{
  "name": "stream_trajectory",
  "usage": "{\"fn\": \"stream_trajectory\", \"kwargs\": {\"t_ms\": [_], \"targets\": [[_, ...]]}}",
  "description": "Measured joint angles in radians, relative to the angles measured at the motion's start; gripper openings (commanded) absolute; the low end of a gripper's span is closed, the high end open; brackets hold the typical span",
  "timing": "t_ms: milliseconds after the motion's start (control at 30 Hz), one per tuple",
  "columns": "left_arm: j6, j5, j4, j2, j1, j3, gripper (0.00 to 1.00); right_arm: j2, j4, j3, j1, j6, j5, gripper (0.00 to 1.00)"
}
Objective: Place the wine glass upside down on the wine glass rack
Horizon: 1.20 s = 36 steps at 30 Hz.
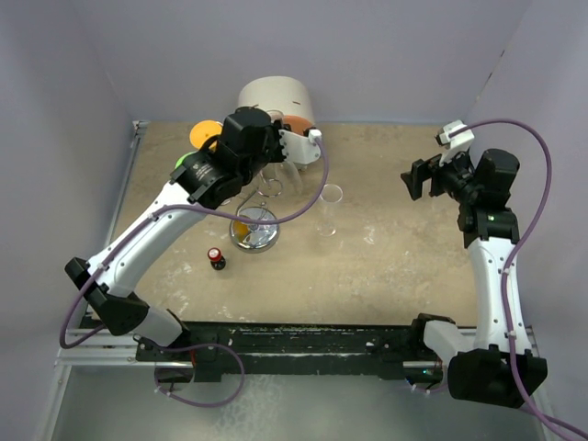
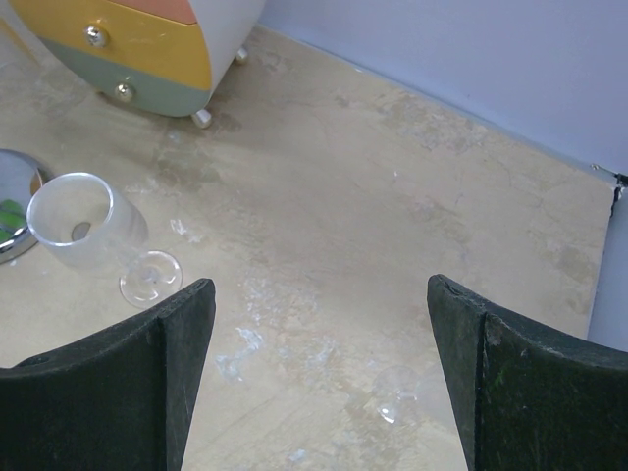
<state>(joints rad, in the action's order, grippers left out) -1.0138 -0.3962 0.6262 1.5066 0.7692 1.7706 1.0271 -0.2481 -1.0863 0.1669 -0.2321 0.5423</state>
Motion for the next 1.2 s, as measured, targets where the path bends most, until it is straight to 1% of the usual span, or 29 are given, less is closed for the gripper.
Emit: {"fn": "stream_trajectory", "kwargs": {"t_ms": [567, 800, 1200], "targets": [[0.005, 0.082, 0.104, -0.032, 0.006, -0.002, 0.0, 0.0, 0.008, 0.009, 0.011, -0.008, 0.0, 0.91], [0.005, 0.138, 0.15, -0.037, 0.012, -0.002, 0.0, 0.0, 0.01, 0.01, 0.015, -0.008, 0.0, 0.91], [0.01, 0.217, 0.169, -0.034, 0.019, 0.012, 0.0, 0.0, 0.014, 0.01, 0.019, -0.008, 0.003, 0.92]]}}
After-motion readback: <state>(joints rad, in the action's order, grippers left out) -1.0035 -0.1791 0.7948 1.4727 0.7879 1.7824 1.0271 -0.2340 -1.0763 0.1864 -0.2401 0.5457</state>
